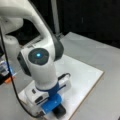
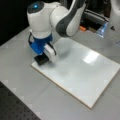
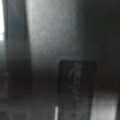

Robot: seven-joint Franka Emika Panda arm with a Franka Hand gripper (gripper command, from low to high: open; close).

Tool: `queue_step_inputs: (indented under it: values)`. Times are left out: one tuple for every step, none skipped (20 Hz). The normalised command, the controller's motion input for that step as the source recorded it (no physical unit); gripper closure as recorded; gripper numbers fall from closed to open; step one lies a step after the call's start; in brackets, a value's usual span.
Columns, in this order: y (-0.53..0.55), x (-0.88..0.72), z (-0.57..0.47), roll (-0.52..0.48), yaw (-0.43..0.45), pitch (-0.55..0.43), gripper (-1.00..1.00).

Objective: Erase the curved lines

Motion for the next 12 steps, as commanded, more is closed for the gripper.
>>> queue_step_inputs:
  values:
    - [-0.33, -0.07, -0.02, -0.064, 0.411, 0.086, 1.0]
    - [-0.36, -0.11, -0.02, -0.054, 0.395, 0.083, 1.0]
    - [-0.36, -0.15, -0.02, -0.047, 0.38, 0.073, 1.0]
    - [-0.36, -0.19, -0.03, -0.041, 0.365, 0.056, 1.0]
    - [-0.35, -0.23, -0.03, -0.041, 0.346, 0.046, 1.0]
    - [-0.3, -0.26, -0.04, -0.034, 0.32, 0.044, 1.0]
    - [-0.29, -0.31, -0.05, -0.029, 0.288, 0.041, 1.0]
    - [-0.26, -0.34, -0.05, -0.033, 0.251, 0.026, 1.0]
    - [-0.21, -0.38, -0.06, -0.042, 0.219, 0.013, 1.0]
    - [-0.17, -0.39, -0.06, -0.043, 0.191, 0.005, 1.0]
    - [-0.13, -0.38, -0.05, -0.043, 0.172, -0.001, 1.0]
    - [-0.08, -0.36, -0.03, -0.072, 0.151, -0.023, 1.0]
